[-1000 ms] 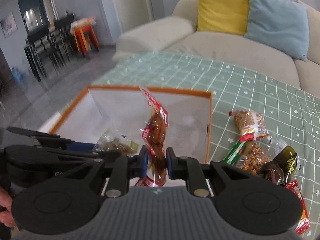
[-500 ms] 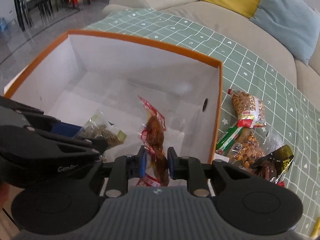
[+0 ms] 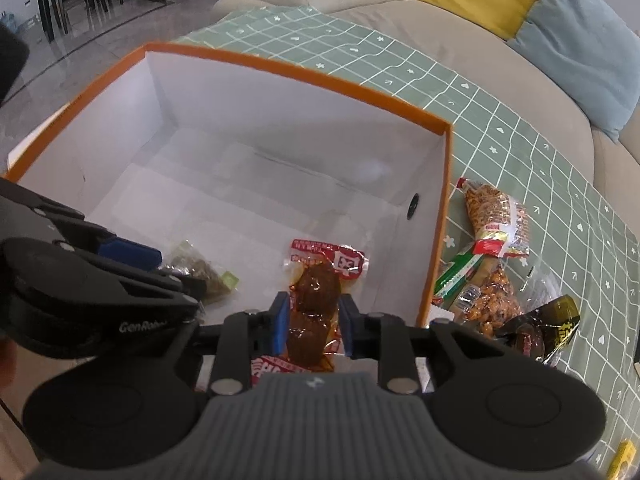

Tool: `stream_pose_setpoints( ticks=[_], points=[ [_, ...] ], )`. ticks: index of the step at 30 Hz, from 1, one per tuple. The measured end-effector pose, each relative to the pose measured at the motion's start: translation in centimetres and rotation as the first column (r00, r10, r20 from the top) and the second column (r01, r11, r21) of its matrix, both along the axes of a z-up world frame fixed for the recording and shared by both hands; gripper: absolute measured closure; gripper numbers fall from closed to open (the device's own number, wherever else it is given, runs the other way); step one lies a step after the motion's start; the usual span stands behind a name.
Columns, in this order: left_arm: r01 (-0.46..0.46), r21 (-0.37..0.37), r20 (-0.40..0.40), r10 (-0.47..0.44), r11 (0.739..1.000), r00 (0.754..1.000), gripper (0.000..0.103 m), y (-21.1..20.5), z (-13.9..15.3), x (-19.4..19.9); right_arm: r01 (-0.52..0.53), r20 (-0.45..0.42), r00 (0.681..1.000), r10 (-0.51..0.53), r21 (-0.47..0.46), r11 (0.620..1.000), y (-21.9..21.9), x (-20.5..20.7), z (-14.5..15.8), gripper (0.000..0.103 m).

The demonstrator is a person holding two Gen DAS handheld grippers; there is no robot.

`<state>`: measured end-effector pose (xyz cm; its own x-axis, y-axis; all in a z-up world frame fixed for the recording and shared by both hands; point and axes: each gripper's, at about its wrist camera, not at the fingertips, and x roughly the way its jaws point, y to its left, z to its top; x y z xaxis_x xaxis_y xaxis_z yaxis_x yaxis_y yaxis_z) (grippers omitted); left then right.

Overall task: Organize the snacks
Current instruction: 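Carry both packets over the orange box and open both grippers to drop them, then withdraw both tools from the box back toward the snack pile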

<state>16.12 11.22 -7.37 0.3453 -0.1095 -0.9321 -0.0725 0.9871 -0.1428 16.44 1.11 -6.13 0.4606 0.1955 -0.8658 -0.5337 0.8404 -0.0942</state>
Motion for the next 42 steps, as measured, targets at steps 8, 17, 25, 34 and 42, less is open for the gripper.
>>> stream_pose_setpoints(
  ticks=[8, 17, 25, 34, 42],
  points=[
    [-0.002, -0.036, 0.082, 0.005, 0.999, 0.997, 0.029, 0.3, 1.4, -1.6, 0.014, 0.05, 0.999, -0.019, 0.098, 0.995, -2.8, -1.5, 2.2, 0.057],
    [0.05, -0.02, 0.271, -0.043, 0.999, 0.962, 0.027, -1.1, 4.4, -4.4, 0.022, 0.172, 0.983, -0.065, 0.24, 0.97, -6.5, -5.2, 5.1, 0.04],
    [0.184, 0.03, 0.423, -0.179, 0.982, 0.888, 0.027, -5.3, 7.2, -7.2, 0.088, 0.246, 0.953, -0.179, 0.339, 0.936, -11.8, -7.9, 6.4, 0.022],
    [0.339, 0.078, 0.465, -0.335, 0.938, 0.819, 0.03, -11.0, 7.1, -9.6, 0.244, 0.22, 0.921, -0.323, 0.321, 0.915, -18.6, -9.3, 3.5, 0.02],
    [0.456, 0.056, 0.428, -0.434, 0.888, 0.793, 0.024, -14.7, 5.2, -10.0, 0.266, 0.206, 0.934, -0.291, 0.139, 0.954, -21.6, -9.4, 0.2, 0.02]
  ],
)
